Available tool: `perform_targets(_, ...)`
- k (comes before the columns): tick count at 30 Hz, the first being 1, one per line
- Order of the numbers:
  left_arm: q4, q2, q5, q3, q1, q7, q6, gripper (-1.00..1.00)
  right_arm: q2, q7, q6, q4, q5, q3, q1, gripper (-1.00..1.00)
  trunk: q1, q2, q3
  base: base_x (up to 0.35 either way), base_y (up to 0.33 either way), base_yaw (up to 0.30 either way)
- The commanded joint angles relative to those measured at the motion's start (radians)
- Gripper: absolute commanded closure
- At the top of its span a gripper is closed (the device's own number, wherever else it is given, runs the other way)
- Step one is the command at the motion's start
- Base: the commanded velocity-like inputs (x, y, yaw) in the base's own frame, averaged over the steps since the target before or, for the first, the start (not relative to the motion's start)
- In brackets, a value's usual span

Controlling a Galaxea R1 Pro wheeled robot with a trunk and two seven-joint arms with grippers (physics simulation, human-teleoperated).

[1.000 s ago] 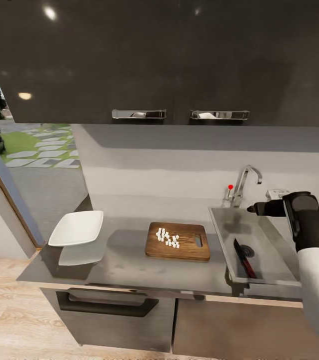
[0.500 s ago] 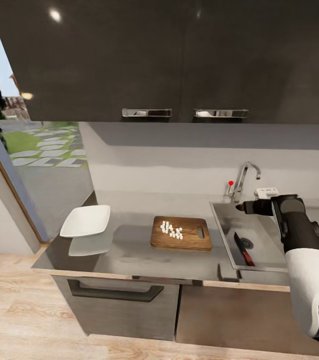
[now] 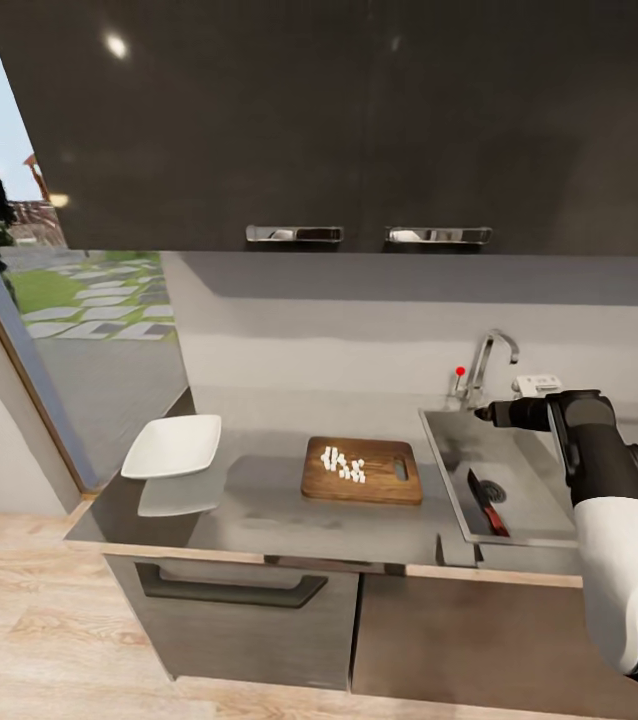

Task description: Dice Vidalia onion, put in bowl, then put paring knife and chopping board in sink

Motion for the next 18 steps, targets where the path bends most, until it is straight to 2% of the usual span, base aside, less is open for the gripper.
perform_targets(1,0.004,0.000,0.009,-0.009,-0.002,0.000,-0.006,-1.00,0.000,0.010,0.002,-0.001,0.010,-0.001,-0.001,-1.00,0.000,-0.001,0.000,0.000,0.000,0.000)
perform_targets(5,0.004,-0.001,0.009,-0.009,-0.002,0.000,-0.006,-1.00,0.001,0.010,0.002,0.000,0.010,-0.001,-0.001,-1.00,0.000,-0.001,0.006,0.000,0.000,0.000)
perform_targets(18,0.004,-0.003,0.009,-0.009,-0.002,0.000,-0.004,-1.00,0.003,0.010,0.002,0.008,0.009,0.000,-0.001,-1.00,-0.049,0.090,0.067,0.000,0.000,0.000)
